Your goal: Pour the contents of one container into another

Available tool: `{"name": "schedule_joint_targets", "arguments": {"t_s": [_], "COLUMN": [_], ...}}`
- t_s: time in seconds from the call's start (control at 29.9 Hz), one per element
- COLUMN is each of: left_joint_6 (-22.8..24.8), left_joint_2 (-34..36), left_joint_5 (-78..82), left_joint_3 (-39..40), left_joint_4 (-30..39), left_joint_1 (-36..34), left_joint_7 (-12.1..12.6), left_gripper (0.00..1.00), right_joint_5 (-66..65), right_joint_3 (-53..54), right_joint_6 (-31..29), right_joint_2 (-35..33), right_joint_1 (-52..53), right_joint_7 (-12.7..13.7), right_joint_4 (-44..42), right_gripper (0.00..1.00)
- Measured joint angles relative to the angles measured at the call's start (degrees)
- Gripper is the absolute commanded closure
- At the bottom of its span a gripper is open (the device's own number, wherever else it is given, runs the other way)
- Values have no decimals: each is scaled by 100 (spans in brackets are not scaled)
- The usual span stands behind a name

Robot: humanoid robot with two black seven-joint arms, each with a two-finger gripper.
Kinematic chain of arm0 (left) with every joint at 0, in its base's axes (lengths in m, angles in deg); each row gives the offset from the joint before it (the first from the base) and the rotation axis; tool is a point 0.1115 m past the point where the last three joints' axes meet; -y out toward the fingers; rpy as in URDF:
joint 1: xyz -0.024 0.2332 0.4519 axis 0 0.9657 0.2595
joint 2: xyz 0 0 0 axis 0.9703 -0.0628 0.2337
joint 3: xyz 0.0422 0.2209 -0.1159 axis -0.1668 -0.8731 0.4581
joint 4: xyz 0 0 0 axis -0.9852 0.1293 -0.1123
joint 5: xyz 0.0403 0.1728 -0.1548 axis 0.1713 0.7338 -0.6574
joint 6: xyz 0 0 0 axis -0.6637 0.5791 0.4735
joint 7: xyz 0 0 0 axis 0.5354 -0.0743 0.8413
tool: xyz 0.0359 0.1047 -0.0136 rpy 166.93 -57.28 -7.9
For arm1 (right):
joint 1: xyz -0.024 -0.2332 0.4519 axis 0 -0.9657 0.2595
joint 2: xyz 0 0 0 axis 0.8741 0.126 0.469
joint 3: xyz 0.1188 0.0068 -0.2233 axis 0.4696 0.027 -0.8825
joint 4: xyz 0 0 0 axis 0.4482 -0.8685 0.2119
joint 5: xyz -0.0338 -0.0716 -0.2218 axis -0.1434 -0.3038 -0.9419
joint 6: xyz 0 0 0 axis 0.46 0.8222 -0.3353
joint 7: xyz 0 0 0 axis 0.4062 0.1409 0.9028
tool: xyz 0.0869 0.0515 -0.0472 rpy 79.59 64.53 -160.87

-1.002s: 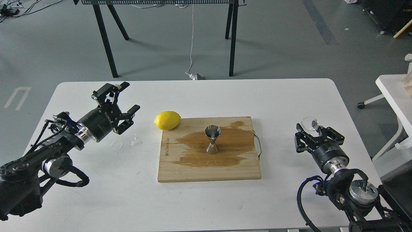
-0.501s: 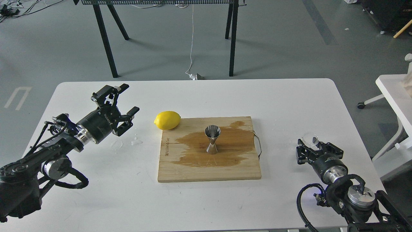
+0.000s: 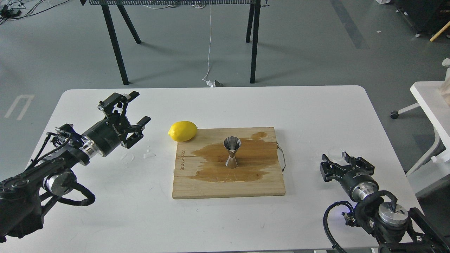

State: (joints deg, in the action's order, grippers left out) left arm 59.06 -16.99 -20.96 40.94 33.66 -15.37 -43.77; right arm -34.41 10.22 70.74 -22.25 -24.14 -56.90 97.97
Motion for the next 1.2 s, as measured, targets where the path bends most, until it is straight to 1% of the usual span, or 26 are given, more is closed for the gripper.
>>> {"name": "schedule_joint_targets", "arguments": {"t_s": [0.1, 0.13, 0.2, 0.53, 1.0, 1.14, 1.2], "left_joint_6": [0, 0, 0, 0, 0, 0, 0], "left_joint_2": [1, 1, -1, 0, -14, -12, -2], "left_joint_5": [0, 0, 0, 3, 9, 8, 9], "left_joint_3": [0, 0, 0, -8, -18, -25, -31], "left_joint_4": [0, 0, 0, -18, -147, -151, -155], "left_joint_1": [0, 0, 0, 0, 7, 10, 10], "left_joint_7": [0, 0, 0, 0, 0, 0, 0], "left_gripper": [7, 7, 7, 7, 7, 7, 7], "right_joint_5": [0, 0, 0, 9, 0, -186, -474], "right_joint_3": [0, 0, 0, -10, 67, -12, -59], "right_joint_6": [-10, -11, -12, -15, -56, -234, -533], "right_joint_2": [-5, -7, -8, -8, -154, -535, -831], "right_joint_1": [7, 7, 6, -212, -574, -527, -380], "right_joint_7": [0, 0, 0, 0, -16, -10, 13], "right_joint_4": [0, 4, 19, 271, 1521, 2019, 2126], "right_gripper": [21, 15, 6, 5, 5, 5, 5]}}
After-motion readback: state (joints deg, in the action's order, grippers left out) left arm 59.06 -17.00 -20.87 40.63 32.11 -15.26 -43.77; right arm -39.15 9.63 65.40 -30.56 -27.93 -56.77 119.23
